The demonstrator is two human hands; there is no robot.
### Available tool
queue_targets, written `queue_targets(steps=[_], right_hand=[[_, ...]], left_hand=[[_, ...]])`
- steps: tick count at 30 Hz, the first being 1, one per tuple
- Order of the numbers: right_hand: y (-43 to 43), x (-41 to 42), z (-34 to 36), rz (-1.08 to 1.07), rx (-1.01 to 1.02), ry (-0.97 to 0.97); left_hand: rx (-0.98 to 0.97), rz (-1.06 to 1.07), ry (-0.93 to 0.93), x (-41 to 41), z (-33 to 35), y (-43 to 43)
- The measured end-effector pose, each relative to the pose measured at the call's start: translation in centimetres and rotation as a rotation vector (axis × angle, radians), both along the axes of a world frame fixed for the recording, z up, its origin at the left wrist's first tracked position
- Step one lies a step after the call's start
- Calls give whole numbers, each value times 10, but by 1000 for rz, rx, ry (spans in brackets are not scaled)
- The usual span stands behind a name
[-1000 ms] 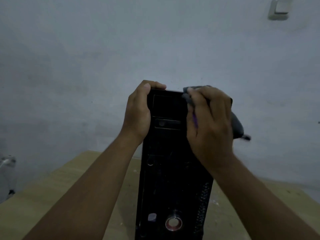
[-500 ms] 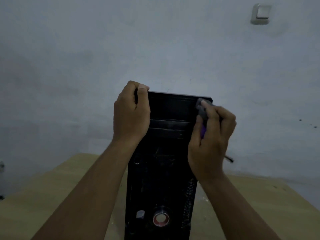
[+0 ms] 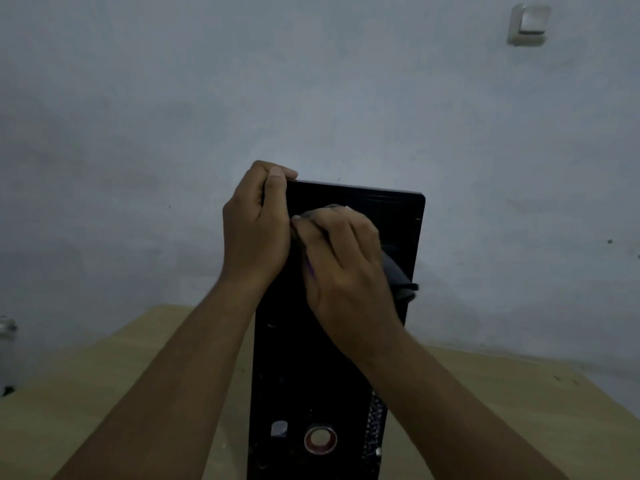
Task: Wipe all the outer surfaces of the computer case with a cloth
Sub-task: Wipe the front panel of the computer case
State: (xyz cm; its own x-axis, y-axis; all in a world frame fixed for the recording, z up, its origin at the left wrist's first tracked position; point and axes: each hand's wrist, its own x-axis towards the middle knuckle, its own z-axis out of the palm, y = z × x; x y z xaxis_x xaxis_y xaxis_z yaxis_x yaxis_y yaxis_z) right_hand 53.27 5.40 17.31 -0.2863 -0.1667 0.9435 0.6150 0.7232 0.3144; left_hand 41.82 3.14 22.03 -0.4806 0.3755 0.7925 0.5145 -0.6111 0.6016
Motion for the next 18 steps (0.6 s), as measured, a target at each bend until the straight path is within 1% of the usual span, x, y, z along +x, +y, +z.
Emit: queue_targets(steps=[2, 5, 6, 7, 9, 13, 15, 16, 18], right_hand=[[5, 11, 2, -17, 3, 66], [8, 12, 8, -17, -64, 376], [5, 5, 9, -16, -90, 460], [3, -4, 9, -25, -108, 501], [2, -15, 7, -37, -97, 450], [6, 3, 7, -13, -27, 161], [10, 23, 11, -29, 24, 76], [12, 32, 13, -34, 27, 107], [15, 42, 19, -28, -26, 292]], left_hand=[[-6, 1, 10, -2, 0, -1], [11, -18, 5, -1, 0, -1], [8, -31, -4, -1, -1, 0], [4, -48, -17, -1, -1, 0], [2, -100, -47, -4, -2, 1], [19, -276, -96, -11, -3, 5], [19, -328, -123, -14, -4, 7], [18, -352, -135, -14, -4, 7], [16, -431, -164, -14, -5, 8]])
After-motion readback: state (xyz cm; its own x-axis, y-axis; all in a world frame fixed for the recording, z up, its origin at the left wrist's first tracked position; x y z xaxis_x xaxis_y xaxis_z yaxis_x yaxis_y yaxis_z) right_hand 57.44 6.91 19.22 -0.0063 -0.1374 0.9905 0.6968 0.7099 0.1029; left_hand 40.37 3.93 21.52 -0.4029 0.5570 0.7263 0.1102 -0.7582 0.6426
